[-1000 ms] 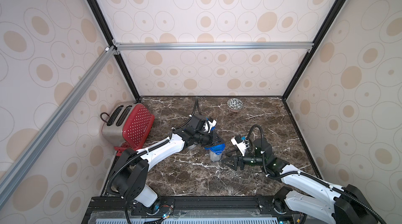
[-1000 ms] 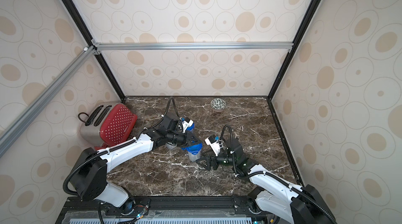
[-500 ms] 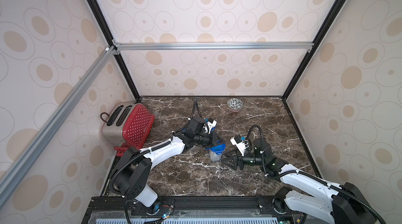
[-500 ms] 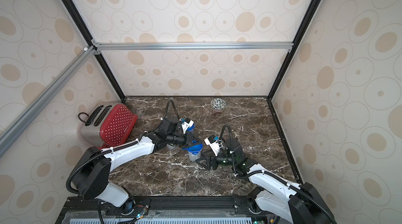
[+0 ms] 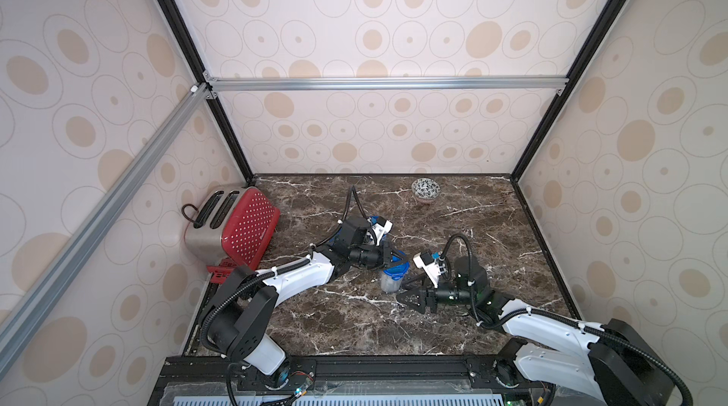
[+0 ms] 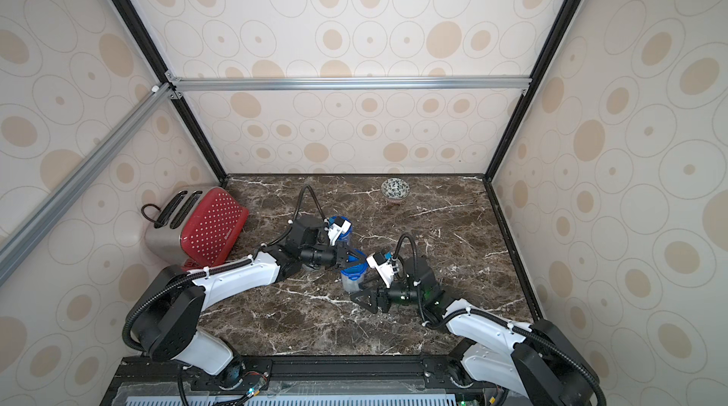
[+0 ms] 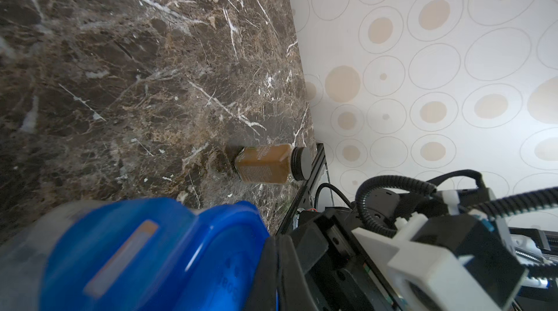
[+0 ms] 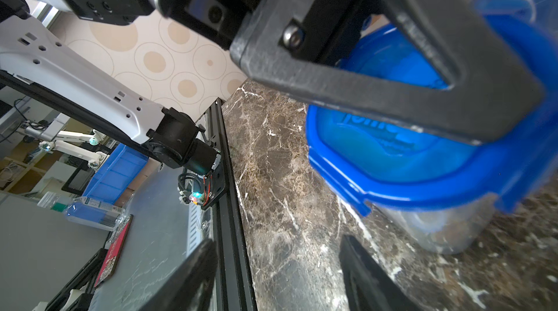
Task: Take out toiletry kits
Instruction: Unfasten the latch on the container.
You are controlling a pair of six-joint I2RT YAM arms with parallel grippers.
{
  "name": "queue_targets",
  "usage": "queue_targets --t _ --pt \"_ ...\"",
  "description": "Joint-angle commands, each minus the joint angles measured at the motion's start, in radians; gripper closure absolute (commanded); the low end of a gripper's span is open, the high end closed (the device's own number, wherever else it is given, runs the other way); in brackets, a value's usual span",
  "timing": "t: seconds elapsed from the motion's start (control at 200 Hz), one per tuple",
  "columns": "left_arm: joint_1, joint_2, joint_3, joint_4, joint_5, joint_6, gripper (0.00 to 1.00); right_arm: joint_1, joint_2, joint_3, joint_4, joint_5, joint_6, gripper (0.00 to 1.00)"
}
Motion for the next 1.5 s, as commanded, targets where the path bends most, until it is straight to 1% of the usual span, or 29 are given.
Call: queue_targets --t 0.0,0.08,0.17,0.401,0.601,0.731,0.952,1.317,1.492 --pt "-0.002 0.033 -0.054 -0.105 -0.040 -0.004 0.95 0.029 0.011 -0.016 0.092 0.057 0.018 0.32" --pt "-0.002 0.032 -0.058 -0.103 -0.041 -0.004 0.95 0.042 0.024 -0.035 0.154 0.097 0.027 0.32" --pt "0.000 0.032 -0.057 -0.111 -0.038 0.003 0.96 0.049 0.046 -0.040 0.203 0.112 0.043 0.32" --pt "0.000 0.033 -0.064 -0.111 -0.041 0.004 0.96 0.089 0.108 -0.025 0.253 0.171 0.064 0.31" --pt "0.000 0.031 -0.069 -0.113 -0.039 0.012 0.96 0.095 0.141 -0.035 0.318 0.205 0.084 0.31" --pt "0.000 0.034 -0.075 -0.114 -0.039 0.013 0.96 0.096 0.161 -0.031 0.357 0.203 0.093 0.31" --pt "0.000 0.040 -0.082 -0.106 -0.041 0.012 0.96 0.099 0.181 -0.021 0.409 0.165 0.095 0.31" --pt "-0.001 0.047 -0.111 -0.092 -0.045 0.013 0.96 0.100 0.224 -0.010 0.552 0.086 0.041 0.31" --pt "0.000 0.054 -0.121 -0.078 -0.048 0.009 0.97 0.102 0.240 0.009 0.567 0.069 0.009 0.31"
